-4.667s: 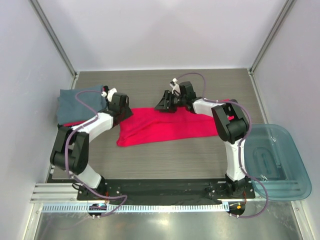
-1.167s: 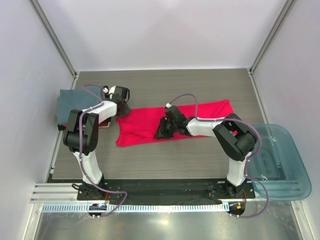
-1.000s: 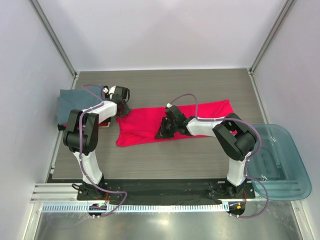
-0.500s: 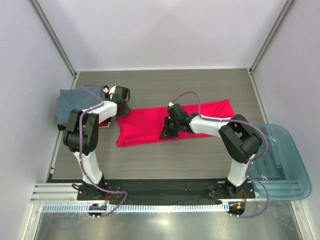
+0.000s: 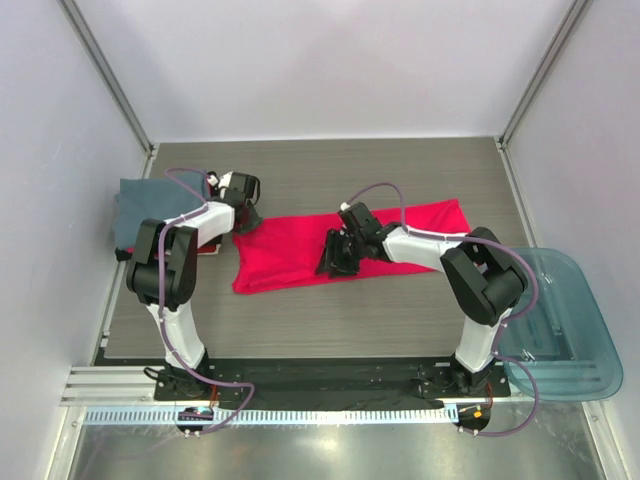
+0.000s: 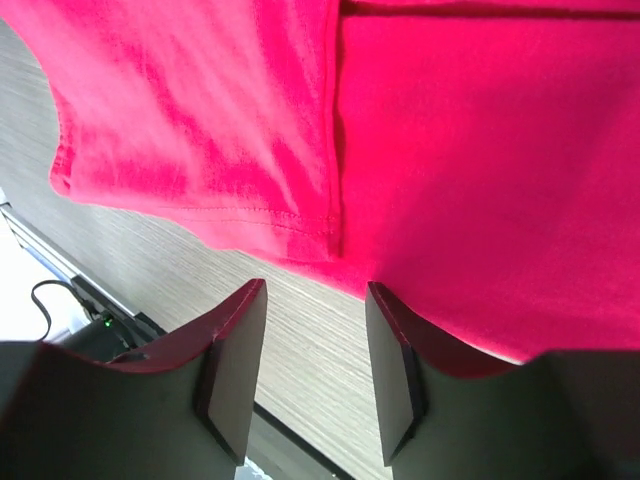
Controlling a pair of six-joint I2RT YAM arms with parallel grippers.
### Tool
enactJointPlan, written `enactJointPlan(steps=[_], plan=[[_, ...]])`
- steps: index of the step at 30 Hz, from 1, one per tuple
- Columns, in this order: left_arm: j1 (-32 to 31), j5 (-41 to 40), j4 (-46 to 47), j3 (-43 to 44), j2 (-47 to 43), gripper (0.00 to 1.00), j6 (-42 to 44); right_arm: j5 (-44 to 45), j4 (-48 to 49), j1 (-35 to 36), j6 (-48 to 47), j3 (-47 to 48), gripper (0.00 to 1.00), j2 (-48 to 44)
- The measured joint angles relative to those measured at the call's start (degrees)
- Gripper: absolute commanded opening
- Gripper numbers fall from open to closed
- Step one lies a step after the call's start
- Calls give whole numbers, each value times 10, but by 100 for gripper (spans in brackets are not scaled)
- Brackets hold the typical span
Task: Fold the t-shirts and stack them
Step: Fold the tshirt
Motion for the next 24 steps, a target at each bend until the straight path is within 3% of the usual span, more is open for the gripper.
enactJointPlan(steps=[7,15,24], plan=[[-16,-2,14,-64,-94,54,16,-4,-3,-1,-7,-1,47,-34],[-46,0,19,-126,-273,50,-7,-4,7,2,-37,-4,43,-47],[-53,82,-34,-317,-461,46,-52,13,6,2,-66,-5,43,-48]])
